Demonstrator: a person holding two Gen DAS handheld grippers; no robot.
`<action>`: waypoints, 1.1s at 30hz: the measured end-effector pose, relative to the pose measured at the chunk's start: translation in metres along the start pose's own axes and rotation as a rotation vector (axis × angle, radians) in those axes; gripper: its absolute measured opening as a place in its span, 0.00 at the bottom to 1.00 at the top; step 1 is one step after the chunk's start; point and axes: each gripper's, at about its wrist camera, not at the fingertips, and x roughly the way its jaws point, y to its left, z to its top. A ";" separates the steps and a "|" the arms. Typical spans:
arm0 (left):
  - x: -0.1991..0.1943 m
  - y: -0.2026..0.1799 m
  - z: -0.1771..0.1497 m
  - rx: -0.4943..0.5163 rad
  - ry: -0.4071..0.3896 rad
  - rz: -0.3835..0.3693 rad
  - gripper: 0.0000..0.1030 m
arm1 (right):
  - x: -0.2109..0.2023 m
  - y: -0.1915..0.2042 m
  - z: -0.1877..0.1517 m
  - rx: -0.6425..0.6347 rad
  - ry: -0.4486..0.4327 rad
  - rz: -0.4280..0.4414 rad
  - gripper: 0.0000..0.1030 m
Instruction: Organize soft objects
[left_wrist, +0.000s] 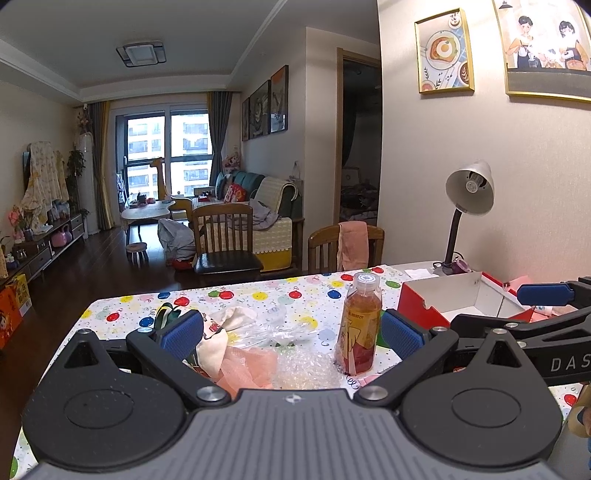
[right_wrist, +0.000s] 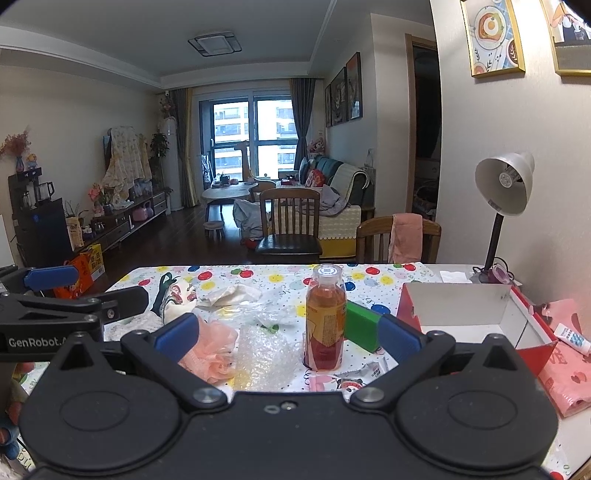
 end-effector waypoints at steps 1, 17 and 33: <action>0.000 0.000 0.000 0.000 0.000 0.001 1.00 | 0.000 0.000 0.001 -0.003 -0.001 -0.003 1.00; -0.001 0.004 0.005 -0.005 -0.024 0.007 1.00 | 0.001 0.008 0.007 -0.029 -0.022 -0.012 1.00; 0.006 0.012 0.006 -0.024 -0.016 -0.027 1.00 | 0.004 0.012 0.010 -0.046 -0.030 -0.008 1.00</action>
